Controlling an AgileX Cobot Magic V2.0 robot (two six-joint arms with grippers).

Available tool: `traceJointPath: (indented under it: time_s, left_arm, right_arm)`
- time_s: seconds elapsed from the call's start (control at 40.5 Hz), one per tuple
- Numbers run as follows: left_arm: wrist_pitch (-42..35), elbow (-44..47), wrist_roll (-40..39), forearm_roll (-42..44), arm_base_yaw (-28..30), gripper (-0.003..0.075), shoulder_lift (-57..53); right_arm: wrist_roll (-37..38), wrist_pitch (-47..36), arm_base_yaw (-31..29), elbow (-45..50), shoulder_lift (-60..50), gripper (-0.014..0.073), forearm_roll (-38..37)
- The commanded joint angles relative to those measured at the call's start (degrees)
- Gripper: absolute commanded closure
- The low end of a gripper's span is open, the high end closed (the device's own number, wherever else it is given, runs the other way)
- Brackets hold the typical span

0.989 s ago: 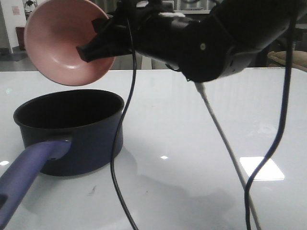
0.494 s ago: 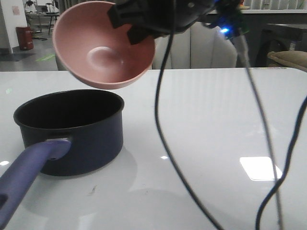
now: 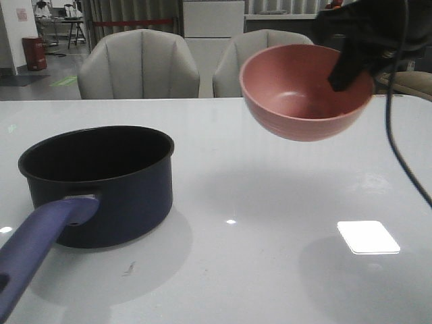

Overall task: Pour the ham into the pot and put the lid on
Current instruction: 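Carry the empty bowl back and set it down with the right gripper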

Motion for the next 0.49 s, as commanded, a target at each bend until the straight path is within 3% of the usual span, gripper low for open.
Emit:
traceJointPath:
  time_s: [0.0, 0.198, 0.47]
  left_arm:
    - [-4.19, -1.40, -0.01, -0.44, -0.46, 0.0155, 0.67]
    - [-4.19, -1.40, -0.01, -0.44, -0.46, 0.0155, 0.67]
    - [-4.19, -1.40, -0.01, -0.44, -0.46, 0.0155, 0.67]
  right_arm:
    - [0.12, -0.72, -3.32, -1.84, -0.93, 0.0456, 0.63]
    - [0.12, 0.75, -7.48, -1.84, 3.77, 0.0456, 2.65]
    - [0.12, 0.35, -8.50, -1.84, 11.92, 0.0454, 3.74]
